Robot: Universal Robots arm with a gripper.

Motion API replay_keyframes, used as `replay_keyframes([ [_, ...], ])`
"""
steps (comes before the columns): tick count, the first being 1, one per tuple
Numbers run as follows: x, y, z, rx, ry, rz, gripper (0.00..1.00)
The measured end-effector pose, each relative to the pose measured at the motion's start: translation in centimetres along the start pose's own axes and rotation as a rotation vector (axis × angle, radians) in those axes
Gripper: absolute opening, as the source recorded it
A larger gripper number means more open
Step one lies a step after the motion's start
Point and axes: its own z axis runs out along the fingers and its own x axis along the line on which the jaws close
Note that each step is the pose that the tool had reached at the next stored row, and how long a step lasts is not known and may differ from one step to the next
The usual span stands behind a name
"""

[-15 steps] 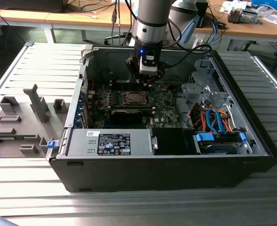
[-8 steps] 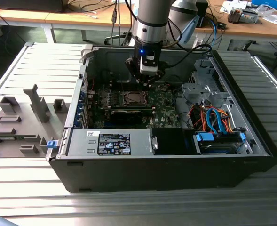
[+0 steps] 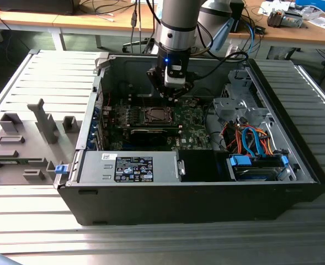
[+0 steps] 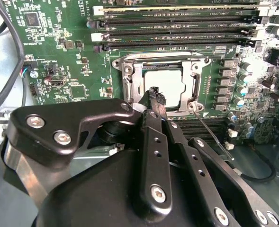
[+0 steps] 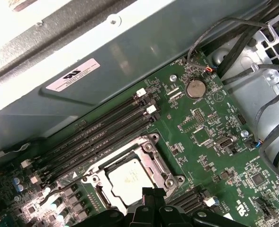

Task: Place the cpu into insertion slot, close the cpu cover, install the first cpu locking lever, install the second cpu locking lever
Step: 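Install the first cpu locking lever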

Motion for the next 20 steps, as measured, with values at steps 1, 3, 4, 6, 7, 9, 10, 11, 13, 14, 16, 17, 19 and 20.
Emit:
replay_keyframes([
  [1,0.00,0.00,0.00,0.0001,-0.0001,-0.002,0.11],
  [3,0.00,0.00,0.00,0.0001,-0.0001,-0.004,0.11],
  [4,0.00,0.00,0.00,0.0001,-0.0002,-0.005,0.11],
  [6,0.00,0.00,0.00,0.0002,-0.0002,-0.007,0.11],
  [7,0.00,0.00,0.00,0.0002,-0.0002,-0.008,0.11],
  [9,0.00,0.00,0.00,0.0003,-0.0004,-0.011,0.11],
  [10,0.00,0.00,0.00,0.0003,-0.0004,-0.012,0.11],
  [11,0.00,0.00,0.00,0.0003,-0.0004,-0.013,0.11],
  [13,0.00,0.00,0.00,0.0004,-0.0005,-0.015,0.11],
  [14,0.00,0.00,0.00,0.0004,-0.0005,-0.016,0.11],
  [16,0.00,0.00,0.00,0.0005,-0.0006,-0.019,0.11],
  [17,0.00,0.00,0.00,0.0005,-0.0006,-0.020,0.11],
  [19,0.00,0.00,0.00,0.0005,-0.0007,-0.021,0.11],
  [20,0.00,0.00,0.00,0.0005,-0.0007,-0.023,0.11],
])
